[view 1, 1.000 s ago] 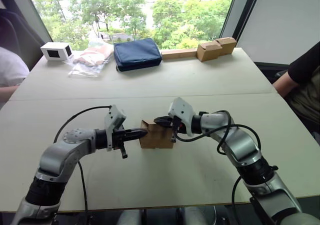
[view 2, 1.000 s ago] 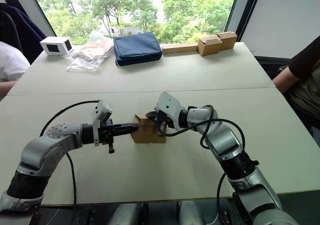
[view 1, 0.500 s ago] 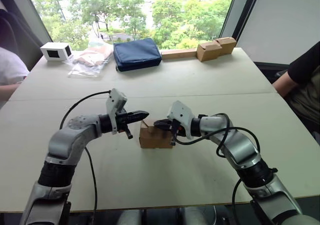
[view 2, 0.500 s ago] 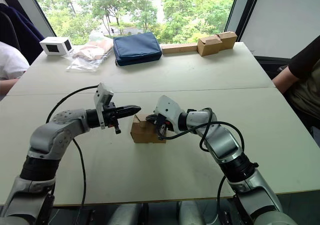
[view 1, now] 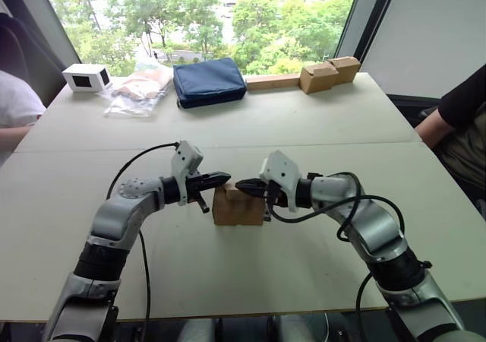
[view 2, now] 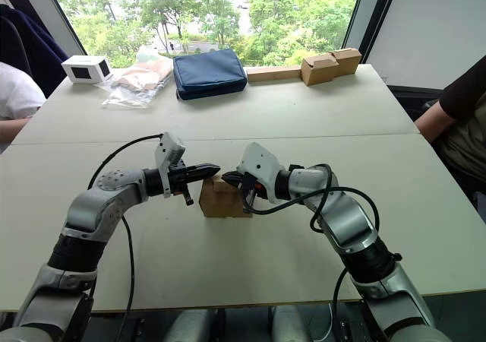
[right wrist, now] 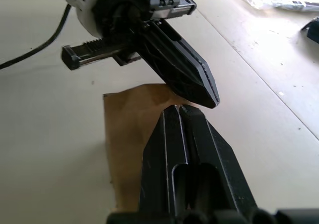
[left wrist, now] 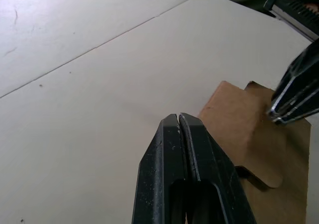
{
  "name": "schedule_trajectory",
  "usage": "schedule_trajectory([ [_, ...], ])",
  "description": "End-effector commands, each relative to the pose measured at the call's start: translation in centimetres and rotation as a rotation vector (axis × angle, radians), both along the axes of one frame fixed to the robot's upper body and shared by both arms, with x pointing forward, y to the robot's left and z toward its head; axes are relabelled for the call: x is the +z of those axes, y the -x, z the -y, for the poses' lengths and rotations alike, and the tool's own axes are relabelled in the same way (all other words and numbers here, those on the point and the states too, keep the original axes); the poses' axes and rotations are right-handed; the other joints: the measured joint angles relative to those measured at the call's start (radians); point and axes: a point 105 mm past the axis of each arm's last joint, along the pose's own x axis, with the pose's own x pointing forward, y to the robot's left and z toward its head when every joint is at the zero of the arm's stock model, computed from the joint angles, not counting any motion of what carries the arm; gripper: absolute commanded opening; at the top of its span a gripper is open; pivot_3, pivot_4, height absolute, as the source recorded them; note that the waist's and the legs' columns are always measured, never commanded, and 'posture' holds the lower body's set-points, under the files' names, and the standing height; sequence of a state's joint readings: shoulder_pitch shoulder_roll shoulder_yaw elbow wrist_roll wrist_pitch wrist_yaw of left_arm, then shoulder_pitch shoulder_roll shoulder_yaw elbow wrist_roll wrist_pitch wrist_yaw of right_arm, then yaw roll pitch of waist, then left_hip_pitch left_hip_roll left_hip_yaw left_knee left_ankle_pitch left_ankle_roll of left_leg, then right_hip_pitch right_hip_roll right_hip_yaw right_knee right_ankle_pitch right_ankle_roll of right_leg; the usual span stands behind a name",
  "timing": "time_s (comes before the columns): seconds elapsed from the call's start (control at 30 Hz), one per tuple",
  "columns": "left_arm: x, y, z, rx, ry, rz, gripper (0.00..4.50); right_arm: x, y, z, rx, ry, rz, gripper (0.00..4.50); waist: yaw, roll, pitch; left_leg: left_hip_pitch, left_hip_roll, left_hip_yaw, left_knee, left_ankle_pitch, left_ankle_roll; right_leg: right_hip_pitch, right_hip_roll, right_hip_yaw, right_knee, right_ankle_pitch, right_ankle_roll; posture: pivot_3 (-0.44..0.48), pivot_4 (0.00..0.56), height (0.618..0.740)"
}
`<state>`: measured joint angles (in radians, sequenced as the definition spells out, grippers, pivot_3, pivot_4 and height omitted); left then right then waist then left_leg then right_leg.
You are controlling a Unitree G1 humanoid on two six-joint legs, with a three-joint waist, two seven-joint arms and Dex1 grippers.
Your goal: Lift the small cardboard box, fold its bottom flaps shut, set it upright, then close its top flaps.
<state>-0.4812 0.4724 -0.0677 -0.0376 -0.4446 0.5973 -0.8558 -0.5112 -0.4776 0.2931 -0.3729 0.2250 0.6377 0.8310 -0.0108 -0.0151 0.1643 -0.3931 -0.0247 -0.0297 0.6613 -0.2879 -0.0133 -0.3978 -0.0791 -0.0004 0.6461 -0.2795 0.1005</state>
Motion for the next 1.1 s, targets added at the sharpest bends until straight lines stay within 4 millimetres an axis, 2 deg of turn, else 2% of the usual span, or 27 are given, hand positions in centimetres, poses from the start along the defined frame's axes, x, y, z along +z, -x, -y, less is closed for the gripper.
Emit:
schedule_trajectory([
  [0.03,0.7,0.1,0.3,-0.006,0.017,0.028,0.02,1.0,1.6,-0.4,0.072,-0.005,0.032,0.00,0.000,0.000,0.000,0.000,0.000,0.000,0.000,0.000,0.000,0.000,0.000,0.000,0.000,0.000,0.000,0.000,0.150,0.740],
  [1.1,0.9,0.1,0.6,0.004,0.074,-0.024,0.02,-2.0,-0.4,0.3,0.028,0.204,0.158,0.00,0.000,0.000,0.000,0.000,0.000,0.000,0.000,0.000,0.000,0.000,0.000,0.000,0.000,0.000,0.000,0.000,0.150,0.740],
])
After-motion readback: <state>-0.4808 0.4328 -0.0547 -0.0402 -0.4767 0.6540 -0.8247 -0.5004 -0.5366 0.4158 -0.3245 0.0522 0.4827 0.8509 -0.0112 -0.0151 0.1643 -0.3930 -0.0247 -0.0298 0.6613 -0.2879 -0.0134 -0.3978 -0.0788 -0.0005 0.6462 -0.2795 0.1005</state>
